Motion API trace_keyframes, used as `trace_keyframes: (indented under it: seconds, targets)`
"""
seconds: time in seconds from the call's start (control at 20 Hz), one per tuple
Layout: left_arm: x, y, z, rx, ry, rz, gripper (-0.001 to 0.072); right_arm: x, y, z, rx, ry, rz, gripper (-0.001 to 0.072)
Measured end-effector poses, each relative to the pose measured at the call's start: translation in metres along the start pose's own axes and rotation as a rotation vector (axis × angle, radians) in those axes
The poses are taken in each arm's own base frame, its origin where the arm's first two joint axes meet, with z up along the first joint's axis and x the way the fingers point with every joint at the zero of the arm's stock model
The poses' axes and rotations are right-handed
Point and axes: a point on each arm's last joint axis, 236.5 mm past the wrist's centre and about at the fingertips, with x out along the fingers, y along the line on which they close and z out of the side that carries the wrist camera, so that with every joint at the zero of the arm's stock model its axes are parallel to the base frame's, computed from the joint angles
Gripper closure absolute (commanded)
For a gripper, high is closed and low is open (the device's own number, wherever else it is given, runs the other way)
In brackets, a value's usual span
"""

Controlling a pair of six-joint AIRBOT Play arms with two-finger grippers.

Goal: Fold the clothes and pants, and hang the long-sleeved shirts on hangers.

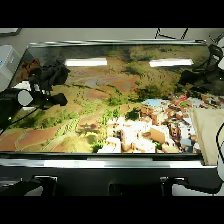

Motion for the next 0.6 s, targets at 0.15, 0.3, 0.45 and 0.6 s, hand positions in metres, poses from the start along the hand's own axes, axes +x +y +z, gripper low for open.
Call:
trace_keyframes:
  seconds: [0.15,0.3,0.45,0.6]
  targets:
    - [-0.009,0.015,0.069,-0.112,-0.21,-0.027,-0.0009,0.0,0.002,0.011,-0.006,-0.048,0.007,0.0093]
    - [-0.023,0.091,0.128,-0.307,-0.303,0.047,-0.001,0.003,0.001,0.014,-0.012,-0.055,0.005,0.0144]
    - [-0.025,0.192,0.124,-0.575,-0.219,0.148,-0.001,0.009,-0.001,0.007,-0.012,-0.016,-0.001,0.0145]
    - [-0.016,0.266,0.09,-0.813,-0.113,0.177,-0.001,0.017,-0.003,-0.005,-0.009,0.043,-0.006,0.0143]
